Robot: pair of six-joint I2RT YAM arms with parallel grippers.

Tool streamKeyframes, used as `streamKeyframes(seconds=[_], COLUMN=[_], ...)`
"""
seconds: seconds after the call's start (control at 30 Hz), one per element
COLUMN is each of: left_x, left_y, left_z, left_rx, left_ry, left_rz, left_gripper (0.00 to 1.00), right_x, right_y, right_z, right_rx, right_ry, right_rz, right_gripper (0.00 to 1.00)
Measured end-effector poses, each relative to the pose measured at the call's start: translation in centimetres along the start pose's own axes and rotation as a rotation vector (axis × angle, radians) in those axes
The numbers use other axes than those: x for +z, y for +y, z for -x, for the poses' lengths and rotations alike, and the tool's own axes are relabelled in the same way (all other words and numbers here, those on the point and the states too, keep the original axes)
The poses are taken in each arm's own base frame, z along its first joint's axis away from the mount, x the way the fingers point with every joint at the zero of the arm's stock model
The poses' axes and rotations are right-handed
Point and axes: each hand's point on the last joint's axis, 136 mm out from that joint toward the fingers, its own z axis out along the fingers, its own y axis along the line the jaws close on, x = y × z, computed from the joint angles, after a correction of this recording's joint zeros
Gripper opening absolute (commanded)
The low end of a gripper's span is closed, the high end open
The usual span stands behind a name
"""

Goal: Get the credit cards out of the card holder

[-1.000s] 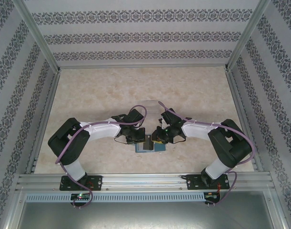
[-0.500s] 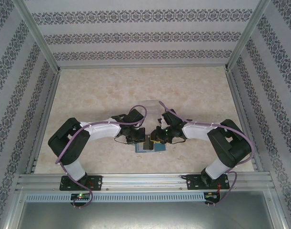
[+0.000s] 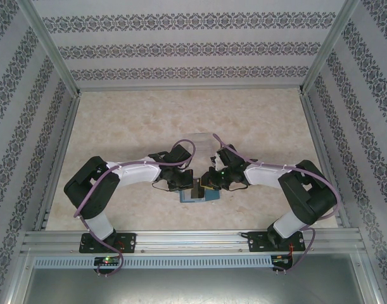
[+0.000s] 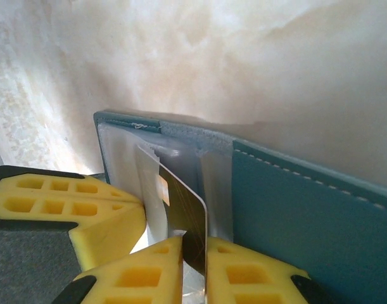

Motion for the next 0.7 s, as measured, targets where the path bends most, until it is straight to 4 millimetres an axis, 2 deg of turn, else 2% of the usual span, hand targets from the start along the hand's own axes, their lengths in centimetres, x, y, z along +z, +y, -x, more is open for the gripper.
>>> streamKeyframes(seconds=[0.37, 0.7], left_x=[0.0, 0.0], left_y=[0.0, 0.0], left_z=[0.0, 0.0], left_rx=[0.005, 0.011], left_ry=[-0.001, 0.000], left_rz=[0.000, 0.001], left_gripper=[0.00, 0.00], right_x=[-1.2, -2.1], right_y=[-1.6, -2.1], right_z=[-0.3, -0.3], right_rx=[-0.009, -0.034], right_ry=[0.019, 0.043], right_rz=[-0.048, -0.086], right_gripper=[0.15, 0.15])
